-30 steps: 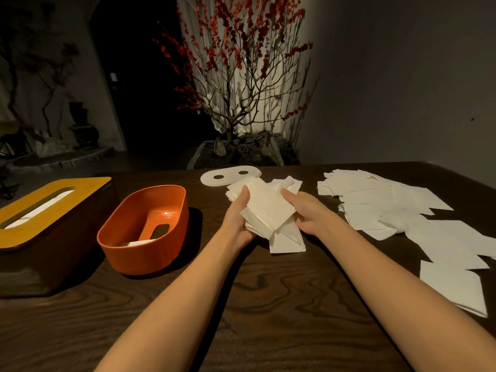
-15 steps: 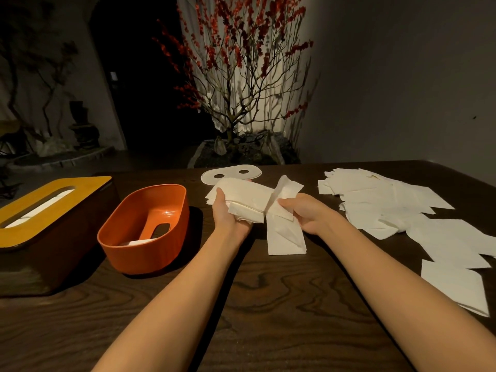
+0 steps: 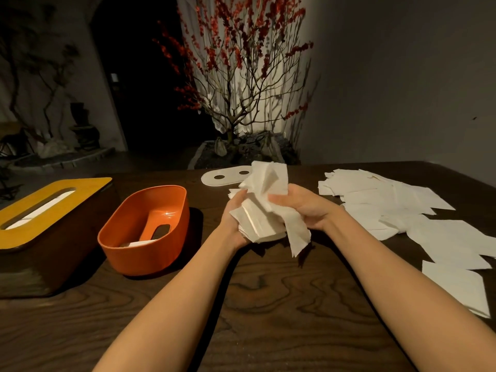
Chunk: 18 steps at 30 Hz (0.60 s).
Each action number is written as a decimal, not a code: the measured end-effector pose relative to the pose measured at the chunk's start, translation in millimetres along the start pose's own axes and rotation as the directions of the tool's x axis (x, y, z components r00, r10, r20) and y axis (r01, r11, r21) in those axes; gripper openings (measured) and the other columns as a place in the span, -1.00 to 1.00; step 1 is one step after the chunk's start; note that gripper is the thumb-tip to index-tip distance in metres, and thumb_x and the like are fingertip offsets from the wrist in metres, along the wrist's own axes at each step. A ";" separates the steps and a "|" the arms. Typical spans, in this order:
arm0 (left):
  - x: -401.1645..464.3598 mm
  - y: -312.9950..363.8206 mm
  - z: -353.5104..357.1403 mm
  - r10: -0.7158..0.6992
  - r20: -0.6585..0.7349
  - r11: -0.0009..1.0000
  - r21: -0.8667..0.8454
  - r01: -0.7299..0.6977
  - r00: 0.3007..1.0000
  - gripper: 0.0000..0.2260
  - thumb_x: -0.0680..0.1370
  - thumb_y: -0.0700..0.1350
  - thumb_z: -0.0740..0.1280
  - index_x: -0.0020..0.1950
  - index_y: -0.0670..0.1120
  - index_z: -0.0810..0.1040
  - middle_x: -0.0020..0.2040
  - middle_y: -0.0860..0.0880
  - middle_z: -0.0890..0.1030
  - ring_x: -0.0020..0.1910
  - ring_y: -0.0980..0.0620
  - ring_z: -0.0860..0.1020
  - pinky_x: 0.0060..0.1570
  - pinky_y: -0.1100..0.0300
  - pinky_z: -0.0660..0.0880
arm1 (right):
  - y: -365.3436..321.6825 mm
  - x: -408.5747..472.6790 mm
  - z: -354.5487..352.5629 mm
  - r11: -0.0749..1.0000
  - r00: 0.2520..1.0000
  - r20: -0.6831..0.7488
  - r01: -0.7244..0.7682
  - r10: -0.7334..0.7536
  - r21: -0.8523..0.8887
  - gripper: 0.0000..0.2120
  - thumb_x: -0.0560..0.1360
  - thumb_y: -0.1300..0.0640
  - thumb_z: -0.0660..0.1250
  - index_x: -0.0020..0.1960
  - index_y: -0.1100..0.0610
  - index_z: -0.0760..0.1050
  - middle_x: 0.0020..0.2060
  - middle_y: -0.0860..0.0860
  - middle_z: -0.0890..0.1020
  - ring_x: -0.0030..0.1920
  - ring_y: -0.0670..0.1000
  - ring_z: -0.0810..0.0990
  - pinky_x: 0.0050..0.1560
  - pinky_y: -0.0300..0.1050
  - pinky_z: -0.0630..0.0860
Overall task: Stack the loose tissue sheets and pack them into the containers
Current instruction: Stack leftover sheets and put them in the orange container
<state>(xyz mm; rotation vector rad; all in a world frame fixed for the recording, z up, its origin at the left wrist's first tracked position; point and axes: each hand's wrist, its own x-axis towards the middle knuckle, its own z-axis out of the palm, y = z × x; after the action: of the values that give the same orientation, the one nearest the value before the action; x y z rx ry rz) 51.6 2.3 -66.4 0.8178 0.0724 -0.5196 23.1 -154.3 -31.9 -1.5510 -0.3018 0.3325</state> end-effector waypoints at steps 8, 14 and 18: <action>0.9 -3.2 0.6 0.061 0.009 0.996 -0.066 -0.060 0.998 -0.43 0.52 0.38 0.11 0.21 -0.06 0.52 0.16 -0.19 0.59 0.16 -0.18 0.52 0.30 -0.14 0.35 | 8.7 10.9 -4.3 0.950 0.969 -0.102 -0.240 0.223 -0.198 -0.84 0.49 0.12 0.40 0.05 0.12 0.53 -0.03 0.05 0.63 -0.04 0.00 0.58 0.02 -0.07 0.53; -3.4 -3.6 5.5 0.081 0.058 0.997 -0.007 -0.081 0.995 -0.42 0.52 0.36 0.12 0.07 -0.15 0.53 -0.13 -0.23 0.69 0.02 -0.21 0.55 0.09 -0.11 0.43 | 8.5 12.1 -4.8 0.939 0.966 -0.121 -0.250 0.227 -0.238 -0.79 0.49 0.06 0.40 0.08 0.08 0.51 0.02 0.06 0.62 0.01 0.02 0.58 0.12 -0.02 0.52; -3.7 -4.3 3.9 0.083 0.001 0.996 -0.017 -0.083 0.997 -0.52 0.53 0.23 0.24 0.18 -0.16 0.50 0.12 -0.26 0.60 0.17 -0.22 0.53 0.20 -0.12 0.41 | 9.4 13.2 -4.2 0.913 0.956 -0.165 -0.281 0.241 -0.296 -0.64 0.49 0.02 0.41 0.23 0.11 0.48 0.08 0.09 0.61 0.07 0.08 0.57 0.17 0.05 0.52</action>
<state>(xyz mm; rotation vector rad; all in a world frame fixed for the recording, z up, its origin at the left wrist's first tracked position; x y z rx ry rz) 45.8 -1.4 -65.6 0.8008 0.0412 -0.4405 36.8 -153.1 -41.5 -1.9284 -0.0458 0.4085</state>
